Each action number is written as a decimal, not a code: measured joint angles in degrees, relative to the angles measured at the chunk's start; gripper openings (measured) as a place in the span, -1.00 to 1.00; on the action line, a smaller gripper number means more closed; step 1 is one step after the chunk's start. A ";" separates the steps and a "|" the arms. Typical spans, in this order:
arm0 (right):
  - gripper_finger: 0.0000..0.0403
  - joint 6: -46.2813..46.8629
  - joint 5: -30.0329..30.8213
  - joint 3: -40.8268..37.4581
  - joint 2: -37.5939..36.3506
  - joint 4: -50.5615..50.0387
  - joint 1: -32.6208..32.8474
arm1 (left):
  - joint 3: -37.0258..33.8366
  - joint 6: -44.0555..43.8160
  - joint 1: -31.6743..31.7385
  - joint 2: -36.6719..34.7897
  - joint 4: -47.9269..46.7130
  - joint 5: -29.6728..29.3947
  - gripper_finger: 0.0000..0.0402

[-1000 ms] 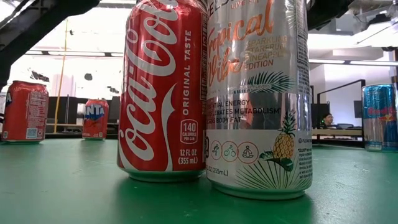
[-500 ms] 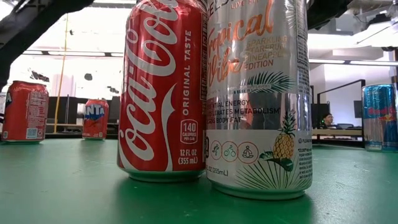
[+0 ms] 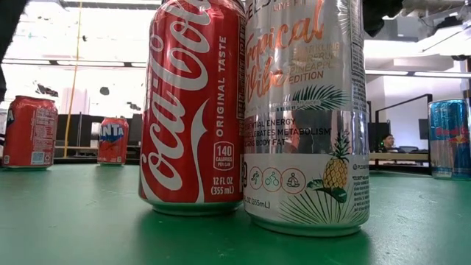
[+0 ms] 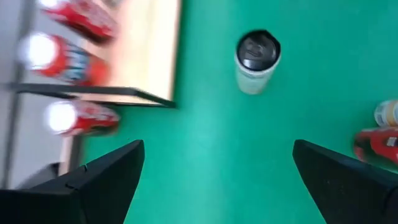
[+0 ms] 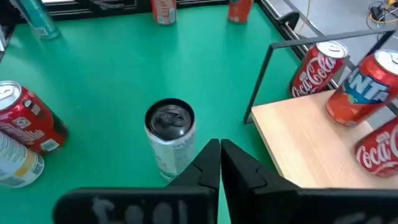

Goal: Place canned beverage on shelf
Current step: Put the top left yellow soda can on the shelf

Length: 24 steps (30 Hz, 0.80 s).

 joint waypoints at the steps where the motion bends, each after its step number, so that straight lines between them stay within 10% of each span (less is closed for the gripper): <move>1: -0.75 -0.44 0.02 0.00 0.74 0.96 0.19 | -2.47 -0.27 -0.86 -2.84 1.27 -1.72 0.98; 11: -0.10 -3.04 0.02 0.00 6.92 7.65 0.98 | -51.81 -6.80 -7.86 -45.99 30.67 -19.84 0.98; 24: 0.32 -4.35 -4.05 0.00 8.50 15.89 0.98 | -106.94 -3.56 -8.05 -87.86 84.83 -10.40 0.98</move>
